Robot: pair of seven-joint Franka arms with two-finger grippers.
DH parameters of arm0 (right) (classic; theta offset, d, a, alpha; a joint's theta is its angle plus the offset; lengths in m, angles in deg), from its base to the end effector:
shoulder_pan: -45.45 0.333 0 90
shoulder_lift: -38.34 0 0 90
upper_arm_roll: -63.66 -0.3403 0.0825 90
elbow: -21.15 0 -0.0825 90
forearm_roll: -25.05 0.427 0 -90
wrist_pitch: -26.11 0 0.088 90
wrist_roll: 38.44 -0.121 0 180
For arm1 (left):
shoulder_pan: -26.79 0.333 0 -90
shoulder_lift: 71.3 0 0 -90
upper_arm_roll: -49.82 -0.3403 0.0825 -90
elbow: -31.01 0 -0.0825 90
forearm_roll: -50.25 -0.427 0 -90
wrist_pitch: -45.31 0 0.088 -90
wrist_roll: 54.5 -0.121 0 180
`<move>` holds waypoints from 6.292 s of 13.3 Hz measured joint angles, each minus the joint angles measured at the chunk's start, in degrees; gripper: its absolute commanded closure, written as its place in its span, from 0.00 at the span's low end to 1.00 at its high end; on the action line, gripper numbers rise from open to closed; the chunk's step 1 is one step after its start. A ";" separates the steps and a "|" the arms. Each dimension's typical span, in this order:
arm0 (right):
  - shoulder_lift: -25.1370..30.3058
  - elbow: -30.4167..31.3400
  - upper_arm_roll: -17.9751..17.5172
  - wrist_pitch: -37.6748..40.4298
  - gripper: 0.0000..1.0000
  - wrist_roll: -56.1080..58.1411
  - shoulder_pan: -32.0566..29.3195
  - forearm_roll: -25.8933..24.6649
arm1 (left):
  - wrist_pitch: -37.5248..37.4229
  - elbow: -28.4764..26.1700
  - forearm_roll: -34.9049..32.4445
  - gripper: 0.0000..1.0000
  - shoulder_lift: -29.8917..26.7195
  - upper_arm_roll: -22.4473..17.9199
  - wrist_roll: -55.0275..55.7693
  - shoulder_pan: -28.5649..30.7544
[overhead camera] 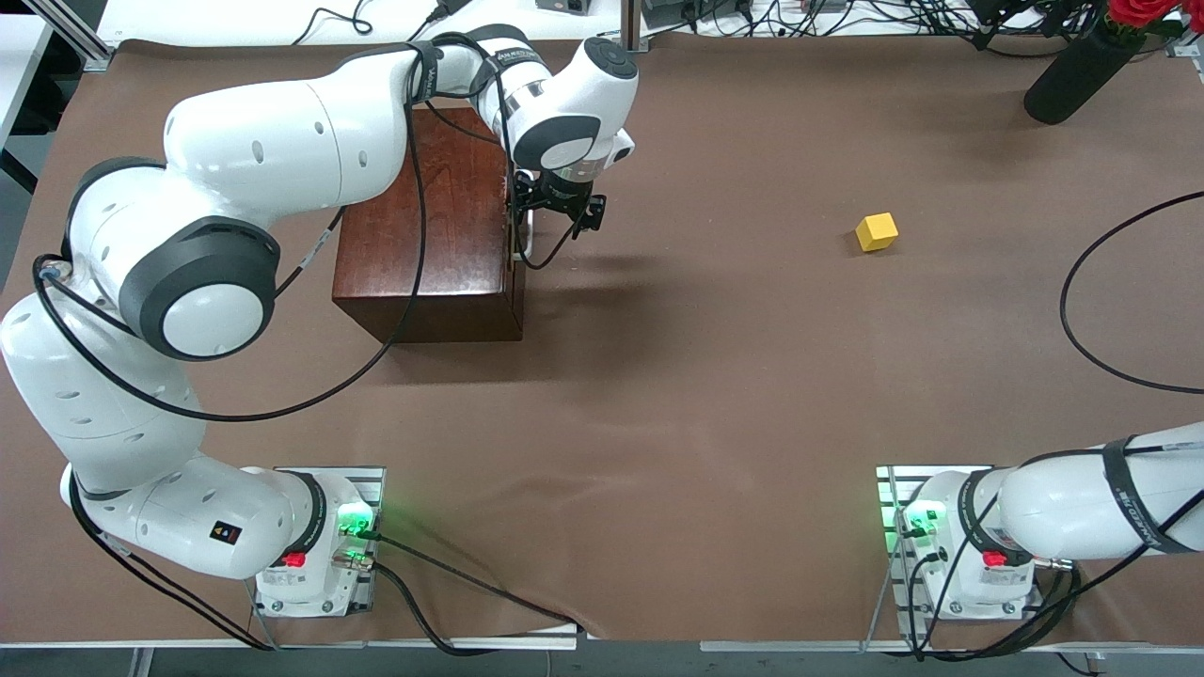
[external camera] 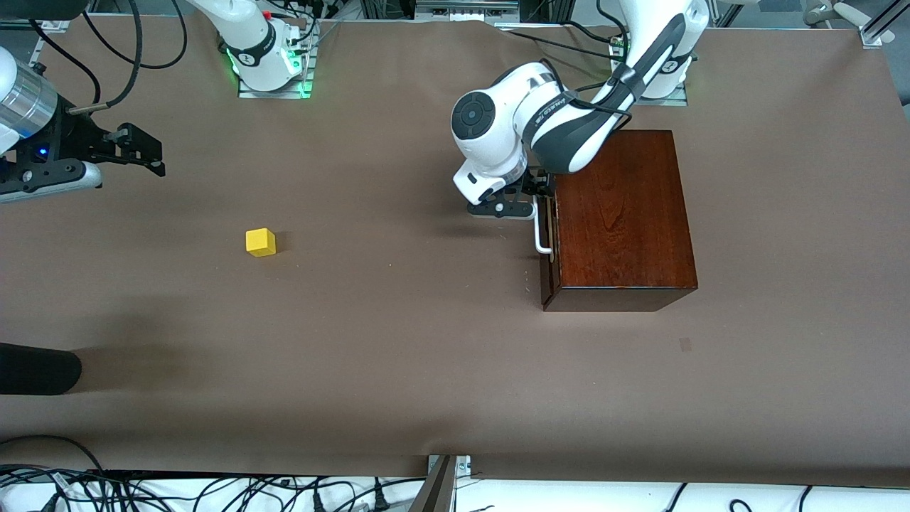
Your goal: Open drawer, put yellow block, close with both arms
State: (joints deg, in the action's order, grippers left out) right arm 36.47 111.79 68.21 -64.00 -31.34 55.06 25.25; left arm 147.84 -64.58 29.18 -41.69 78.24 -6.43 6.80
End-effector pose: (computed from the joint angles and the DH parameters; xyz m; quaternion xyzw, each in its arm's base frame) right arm 0.6041 0.0547 0.6096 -0.9942 -0.1058 0.0209 0.0008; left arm 0.4972 -0.4606 0.2977 -0.9839 0.0641 0.0699 0.1514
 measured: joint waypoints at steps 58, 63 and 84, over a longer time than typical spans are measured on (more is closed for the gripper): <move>-15.77 9.96 -0.77 -18.07 0.00 0.78 -0.52 0.80 | -22.94 26.08 1.35 0.00 -3.02 -0.53 0.27 3.56; -16.53 24.76 -0.73 -37.63 0.00 0.78 -0.55 1.05 | -25.02 24.99 11.09 0.00 -9.92 -3.22 -22.81 17.48; -21.00 36.00 -1.89 -52.01 1.00 0.68 -0.50 3.24 | -6.92 -2.31 20.55 0.00 -31.90 -23.70 -44.83 20.38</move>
State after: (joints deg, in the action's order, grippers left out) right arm 15.47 147.79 66.33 -116.01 -30.66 54.56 28.49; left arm 140.91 -66.88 49.73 -73.59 54.54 -51.27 27.18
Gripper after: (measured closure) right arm 0.445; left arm 0.000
